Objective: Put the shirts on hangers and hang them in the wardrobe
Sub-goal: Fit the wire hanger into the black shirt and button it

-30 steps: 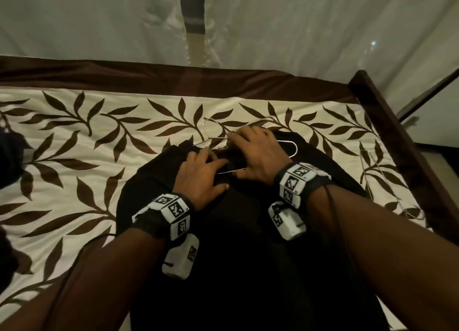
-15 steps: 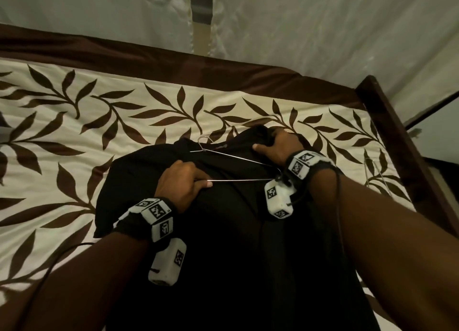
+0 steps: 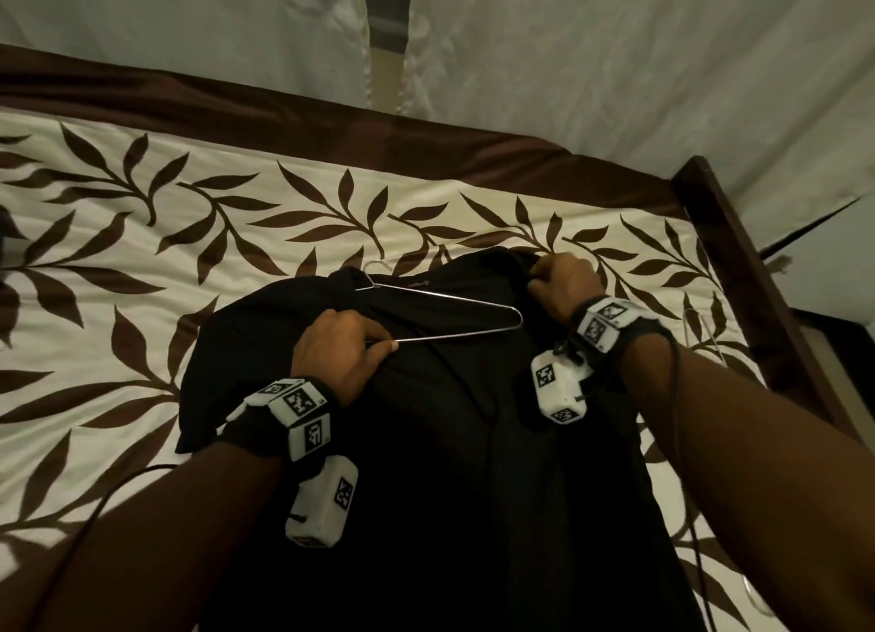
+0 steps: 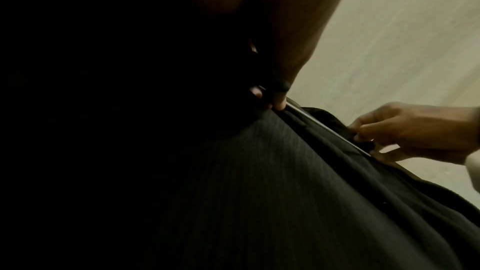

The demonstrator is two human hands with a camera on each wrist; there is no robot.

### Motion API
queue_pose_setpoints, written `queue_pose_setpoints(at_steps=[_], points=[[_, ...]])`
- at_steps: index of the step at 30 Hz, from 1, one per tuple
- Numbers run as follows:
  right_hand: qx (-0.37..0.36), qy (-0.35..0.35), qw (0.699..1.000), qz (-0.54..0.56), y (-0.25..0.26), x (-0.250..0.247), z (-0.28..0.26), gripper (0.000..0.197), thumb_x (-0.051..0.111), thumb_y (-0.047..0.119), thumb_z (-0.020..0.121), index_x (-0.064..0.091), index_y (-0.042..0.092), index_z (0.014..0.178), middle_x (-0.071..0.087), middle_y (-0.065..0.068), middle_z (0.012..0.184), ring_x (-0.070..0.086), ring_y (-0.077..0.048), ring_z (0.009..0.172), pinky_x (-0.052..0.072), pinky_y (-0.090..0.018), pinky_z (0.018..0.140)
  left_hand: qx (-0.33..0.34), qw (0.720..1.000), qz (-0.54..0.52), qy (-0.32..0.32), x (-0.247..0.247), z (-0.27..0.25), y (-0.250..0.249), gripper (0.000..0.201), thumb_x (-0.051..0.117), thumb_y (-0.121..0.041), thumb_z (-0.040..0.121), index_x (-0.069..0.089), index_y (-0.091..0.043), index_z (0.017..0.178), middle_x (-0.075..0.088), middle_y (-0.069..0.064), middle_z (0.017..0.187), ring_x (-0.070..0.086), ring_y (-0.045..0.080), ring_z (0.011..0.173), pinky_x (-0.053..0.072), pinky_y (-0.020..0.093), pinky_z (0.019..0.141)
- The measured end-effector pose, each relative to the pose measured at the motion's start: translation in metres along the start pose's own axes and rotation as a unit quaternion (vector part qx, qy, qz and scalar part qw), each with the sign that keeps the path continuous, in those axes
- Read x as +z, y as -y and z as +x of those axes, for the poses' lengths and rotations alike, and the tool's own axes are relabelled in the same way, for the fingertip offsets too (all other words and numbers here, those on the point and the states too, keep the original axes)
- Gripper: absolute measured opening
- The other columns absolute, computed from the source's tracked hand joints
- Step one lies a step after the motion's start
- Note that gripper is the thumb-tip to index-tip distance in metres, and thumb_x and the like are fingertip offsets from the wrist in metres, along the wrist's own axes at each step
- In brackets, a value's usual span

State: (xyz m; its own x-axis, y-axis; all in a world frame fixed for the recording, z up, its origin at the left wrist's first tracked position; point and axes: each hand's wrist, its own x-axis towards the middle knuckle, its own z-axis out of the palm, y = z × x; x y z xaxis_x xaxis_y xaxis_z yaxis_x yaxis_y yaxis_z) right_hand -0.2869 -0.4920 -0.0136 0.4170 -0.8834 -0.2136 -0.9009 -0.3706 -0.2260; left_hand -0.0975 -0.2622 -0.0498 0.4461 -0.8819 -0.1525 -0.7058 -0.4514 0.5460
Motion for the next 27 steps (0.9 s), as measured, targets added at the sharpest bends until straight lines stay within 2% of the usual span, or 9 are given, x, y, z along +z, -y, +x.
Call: queue_pose_setpoints(at_steps=[3,5,7,11,14,18,22,24,27], points=[[0.051,-0.008,0.977,0.205,-0.025,-0.03,-0.006,0.018,0.057,0.016,0.096,0.067,0.006,0.109,0.064,-0.011,0.1,0.064,-0.028,0.092,0.059,-0.042,0.075,-0.015,0.999,-0.03,-0.002,-0.004,0.001,0.004,0.019,0.063,-0.038,0.094,0.076,-0.029,0.105,0.07,-0.007,0.104,0.059,0.019,0.106,0.05,0.042,0.094],[0.085,0.016,0.933,0.349,-0.033,-0.055,-0.02,0.02,0.054,0.013,0.099,0.064,-0.001,0.107,0.062,-0.017,0.096,0.064,-0.026,0.078,0.056,-0.031,0.056,-0.022,0.998,-0.053,0.007,-0.007,0.002,0.002,0.018,0.065,-0.037,0.093,0.076,-0.029,0.104,0.072,-0.008,0.105,0.061,0.018,0.106,0.051,0.043,0.094],[0.077,0.048,0.912,0.401,-0.029,-0.078,-0.04,0.019,0.051,0.009,0.101,0.063,-0.006,0.105,0.058,-0.016,0.089,0.059,-0.016,0.06,0.051,-0.022,0.048,-0.014,0.997,-0.072,0.003,-0.007,0.002,-0.004,0.017,0.066,-0.034,0.092,0.077,-0.026,0.103,0.073,-0.006,0.103,0.062,0.017,0.104,0.051,0.042,0.095],[0.013,0.162,0.9,0.405,0.001,-0.091,-0.071,0.02,0.055,0.007,0.098,0.066,-0.009,0.103,0.063,-0.014,0.089,0.057,-0.01,0.056,0.051,-0.019,0.052,-0.01,0.992,-0.12,-0.043,-0.006,0.001,-0.024,0.014,0.068,-0.027,0.092,0.078,-0.02,0.1,0.074,-0.004,0.097,0.063,0.015,0.098,0.05,0.036,0.094],[-0.034,0.21,0.922,0.323,0.034,-0.058,-0.082,0.019,0.057,0.014,0.098,0.071,0.004,0.105,0.071,-0.006,0.099,0.067,-0.014,0.085,0.057,-0.024,0.075,-0.012,0.992,-0.119,-0.05,-0.007,0.002,-0.034,0.014,0.067,-0.025,0.093,0.077,-0.021,0.102,0.072,-0.003,0.1,0.061,0.017,0.102,0.049,0.036,0.095],[0.004,0.175,0.929,0.325,0.054,0.014,-0.081,0.01,0.06,0.005,0.096,0.069,0.002,0.1,0.068,-0.013,0.099,0.066,-0.024,0.091,0.06,-0.036,0.078,-0.025,0.994,-0.097,-0.034,-0.019,-0.002,-0.027,0.023,0.06,-0.023,0.098,0.071,-0.017,0.117,0.069,-0.002,0.116,0.059,0.011,0.105,0.042,0.023,0.091],[0.052,0.09,0.932,0.346,0.043,0.062,-0.083,0.017,0.064,0.003,0.086,0.069,0.019,0.082,0.07,-0.007,0.083,0.071,-0.031,0.086,0.06,-0.049,0.081,-0.037,0.999,-0.033,-0.012,-0.03,0.002,-0.006,0.027,0.06,-0.03,0.097,0.069,-0.018,0.119,0.069,0.002,0.117,0.061,0.018,0.112,0.045,0.03,0.097],[0.066,0.058,0.924,0.373,0.04,0.07,-0.088,0.014,0.072,0.008,0.083,0.068,0.021,0.087,0.068,-0.001,0.077,0.069,-0.021,0.078,0.06,-0.042,0.081,-0.031,0.998,0.019,0.054,-0.027,0.001,-0.004,0.045,0.061,-0.045,0.094,0.06,-0.021,0.132,0.066,0.003,0.119,0.061,0.02,0.111,0.049,0.035,0.097],[0.017,0.054,0.942,0.33,0.041,0.073,-0.097,0.021,0.078,0.014,0.083,0.065,0.021,0.098,0.062,0.007,0.079,0.06,-0.004,0.077,0.047,-0.012,0.072,-0.007,0.987,0.117,0.106,-0.016,-0.003,-0.008,0.067,0.056,-0.064,0.088,0.042,-0.033,0.145,0.053,0.002,0.126,0.055,0.022,0.115,0.051,0.043,0.095]])
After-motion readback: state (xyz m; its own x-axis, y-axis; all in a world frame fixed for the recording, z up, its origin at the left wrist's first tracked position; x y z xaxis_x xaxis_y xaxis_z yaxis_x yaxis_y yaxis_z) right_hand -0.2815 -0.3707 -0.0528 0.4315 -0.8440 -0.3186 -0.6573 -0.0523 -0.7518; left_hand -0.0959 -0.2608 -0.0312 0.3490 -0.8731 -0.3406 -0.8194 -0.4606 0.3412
